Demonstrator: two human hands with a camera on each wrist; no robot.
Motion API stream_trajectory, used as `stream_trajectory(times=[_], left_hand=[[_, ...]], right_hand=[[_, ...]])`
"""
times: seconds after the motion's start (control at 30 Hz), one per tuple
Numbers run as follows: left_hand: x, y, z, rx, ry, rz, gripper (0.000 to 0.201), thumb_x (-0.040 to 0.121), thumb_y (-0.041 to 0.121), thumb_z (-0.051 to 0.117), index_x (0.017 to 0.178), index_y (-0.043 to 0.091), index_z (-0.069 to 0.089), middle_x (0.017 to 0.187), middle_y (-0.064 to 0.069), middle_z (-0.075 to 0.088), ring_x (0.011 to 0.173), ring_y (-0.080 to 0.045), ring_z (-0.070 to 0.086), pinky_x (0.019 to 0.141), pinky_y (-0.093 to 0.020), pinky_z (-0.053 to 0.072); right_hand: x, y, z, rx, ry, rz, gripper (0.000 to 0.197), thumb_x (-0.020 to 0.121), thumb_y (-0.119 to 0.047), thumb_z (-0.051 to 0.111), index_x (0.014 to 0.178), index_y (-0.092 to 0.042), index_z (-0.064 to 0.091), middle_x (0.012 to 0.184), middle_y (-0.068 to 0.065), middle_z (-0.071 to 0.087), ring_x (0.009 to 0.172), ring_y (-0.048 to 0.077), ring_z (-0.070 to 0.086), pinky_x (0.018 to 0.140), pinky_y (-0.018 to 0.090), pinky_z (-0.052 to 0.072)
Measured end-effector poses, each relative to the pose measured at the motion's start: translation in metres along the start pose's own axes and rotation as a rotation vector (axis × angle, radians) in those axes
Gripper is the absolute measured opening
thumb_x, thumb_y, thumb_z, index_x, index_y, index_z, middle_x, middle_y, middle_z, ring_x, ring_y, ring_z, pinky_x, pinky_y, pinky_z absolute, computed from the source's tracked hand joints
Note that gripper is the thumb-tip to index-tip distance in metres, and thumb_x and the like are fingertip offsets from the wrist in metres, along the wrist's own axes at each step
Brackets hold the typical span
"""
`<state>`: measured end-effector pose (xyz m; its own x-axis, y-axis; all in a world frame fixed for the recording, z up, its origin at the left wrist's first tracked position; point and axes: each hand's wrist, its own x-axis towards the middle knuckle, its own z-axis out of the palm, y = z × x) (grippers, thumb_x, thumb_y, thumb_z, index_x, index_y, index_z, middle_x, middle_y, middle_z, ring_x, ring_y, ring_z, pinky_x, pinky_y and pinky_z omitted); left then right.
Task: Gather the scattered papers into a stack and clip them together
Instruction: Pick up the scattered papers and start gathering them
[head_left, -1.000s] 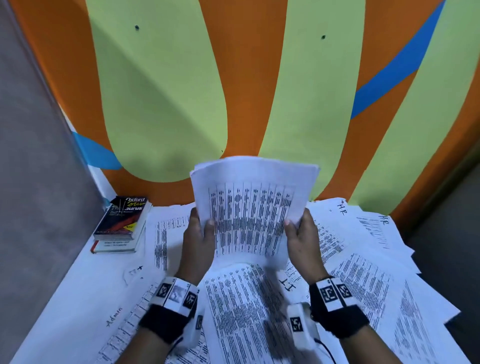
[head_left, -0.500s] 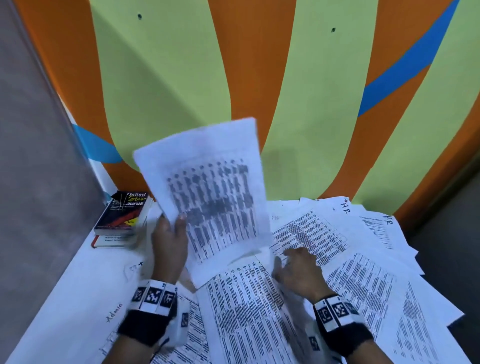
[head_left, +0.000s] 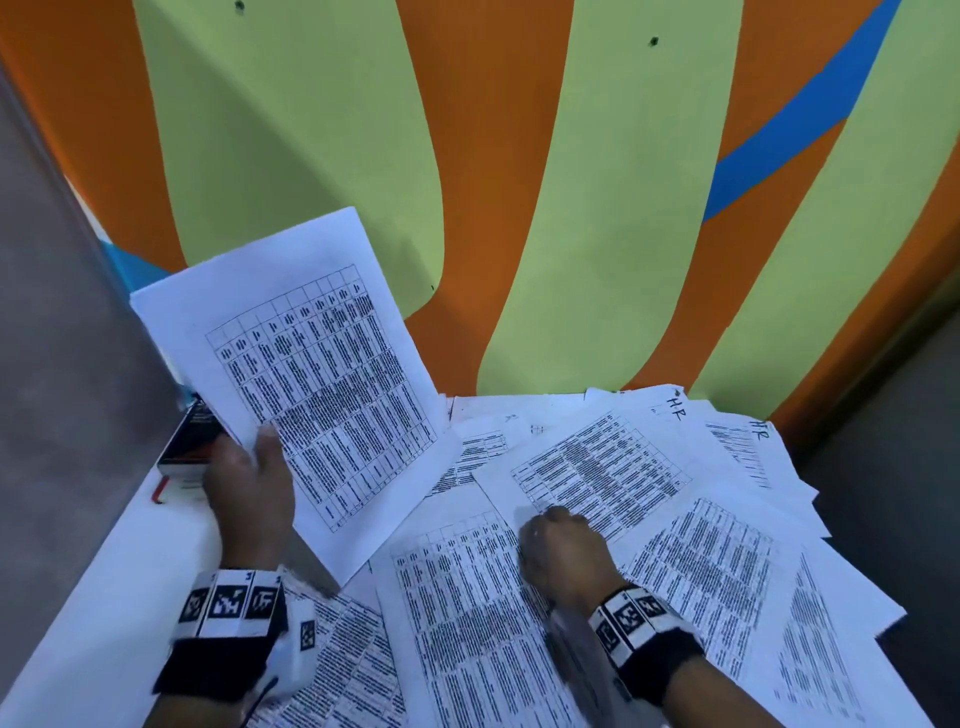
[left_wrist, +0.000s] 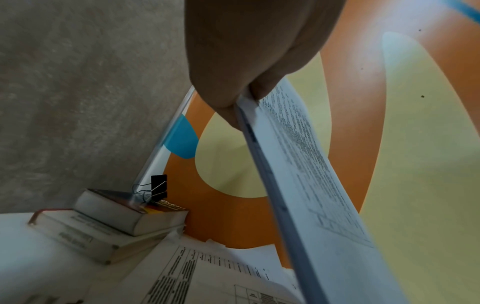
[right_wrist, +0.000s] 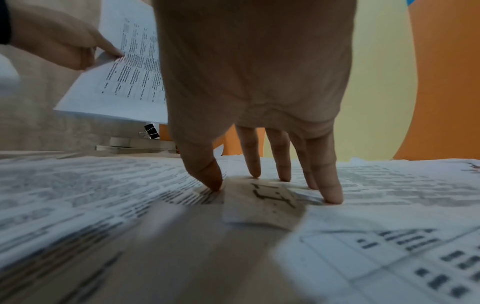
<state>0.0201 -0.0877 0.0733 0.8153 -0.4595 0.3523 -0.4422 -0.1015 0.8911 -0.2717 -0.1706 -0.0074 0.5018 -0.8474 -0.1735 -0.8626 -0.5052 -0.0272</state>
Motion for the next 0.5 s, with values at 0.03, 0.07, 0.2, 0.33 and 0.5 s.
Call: stream_trajectory(times=[0.03,0.07,0.2,0.33,0.5], left_hand=[[-0.002,0.003,0.002,-0.014,-0.01,-0.006,0.035,0.097,0.021,0.05,0.072,-0.003,0.042,0.061,-0.023,0.043,0.061,-0.032,0.046,0.06,-0.033,0.031],[-0.004,0.005,0.004,-0.03,-0.02,-0.002,0.034,0.097,0.018,0.05,0.078,-0.009,0.046,0.065,-0.028,0.047,0.065,-0.026,0.045,0.062,-0.032,0.031],[-0.009,0.008,0.012,-0.049,-0.043,0.023,0.029,0.097,0.019,0.051,0.08,-0.005,0.047,0.071,-0.019,0.05,0.069,-0.023,0.047,0.063,-0.032,0.033],[-0.01,0.007,0.014,-0.041,-0.052,0.009,0.033,0.096,0.019,0.052,0.075,-0.005,0.045,0.063,-0.012,0.041,0.062,-0.021,0.041,0.053,-0.03,0.026],[-0.009,-0.001,0.019,-0.019,-0.065,-0.01,0.039,0.096,0.024,0.053,0.076,-0.009,0.046,0.068,-0.018,0.045,0.064,-0.025,0.045,0.058,-0.033,0.032]], right_hand=[[0.001,-0.001,0.002,-0.017,0.015,-0.008,0.031,0.082,-0.031,0.044,0.094,-0.007,0.06,0.099,0.015,0.062,0.089,0.031,0.061,0.071,0.04,0.054],[0.003,-0.003,0.003,-0.028,0.02,-0.017,0.031,0.086,-0.03,0.042,0.094,-0.006,0.06,0.1,0.017,0.063,0.089,0.032,0.062,0.071,0.04,0.053],[0.005,-0.006,0.0,-0.082,0.029,-0.056,0.023,0.087,-0.015,0.053,0.104,-0.002,0.062,0.103,0.018,0.063,0.089,0.031,0.061,0.068,0.038,0.05],[-0.018,0.014,-0.02,-0.013,0.167,0.086,0.014,0.071,-0.022,0.075,0.074,-0.013,0.064,0.066,0.002,0.062,0.056,0.019,0.06,0.042,0.023,0.031],[-0.093,0.049,-0.013,0.034,0.209,0.26,0.024,0.053,-0.011,0.076,0.059,-0.019,0.055,0.054,-0.007,0.037,0.043,0.013,0.031,0.041,0.016,0.002]])
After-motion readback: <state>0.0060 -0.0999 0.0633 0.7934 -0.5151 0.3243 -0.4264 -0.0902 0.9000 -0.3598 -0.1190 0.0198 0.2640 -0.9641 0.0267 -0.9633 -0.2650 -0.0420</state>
